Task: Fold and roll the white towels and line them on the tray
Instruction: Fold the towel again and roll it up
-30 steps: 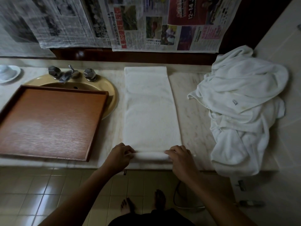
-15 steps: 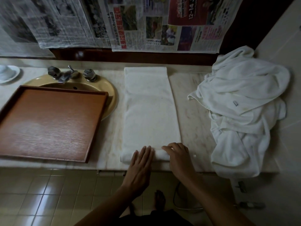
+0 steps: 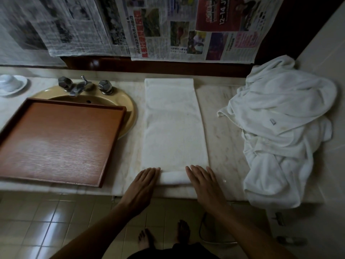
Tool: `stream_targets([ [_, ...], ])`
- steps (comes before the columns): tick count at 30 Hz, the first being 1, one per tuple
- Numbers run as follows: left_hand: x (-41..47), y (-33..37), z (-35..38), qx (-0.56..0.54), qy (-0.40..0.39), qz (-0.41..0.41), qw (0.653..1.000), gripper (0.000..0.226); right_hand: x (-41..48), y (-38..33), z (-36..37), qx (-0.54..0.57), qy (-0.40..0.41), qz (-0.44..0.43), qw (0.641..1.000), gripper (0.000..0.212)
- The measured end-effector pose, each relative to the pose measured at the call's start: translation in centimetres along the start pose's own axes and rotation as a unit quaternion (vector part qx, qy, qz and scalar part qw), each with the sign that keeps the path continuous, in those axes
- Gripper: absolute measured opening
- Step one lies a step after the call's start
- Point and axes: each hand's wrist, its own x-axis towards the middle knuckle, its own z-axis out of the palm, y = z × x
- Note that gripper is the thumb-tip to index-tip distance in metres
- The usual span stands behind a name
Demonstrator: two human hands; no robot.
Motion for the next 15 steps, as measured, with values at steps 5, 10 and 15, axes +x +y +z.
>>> stream_targets([
  [5,-1.5,-2.0,-1.1,-0.027,-0.028,-0.025,0.999,0.086,-0.3,0.6,-0.3,0.019,0.046,-0.008,0.999,0.077],
  [10,-2.9,-2.2,-2.3,-0.031,-0.013,-0.009,0.999,0.067,-2.4,1.5,-0.9,0.058,0.013,-0.014,0.998,0.098],
  [15,-2.9,-2.0,-2.4,-0.049,-0.012,-0.027,0.998,0.055,-2.8,2.5,-0.8,0.157,-0.019,0.019,0.987,0.086],
])
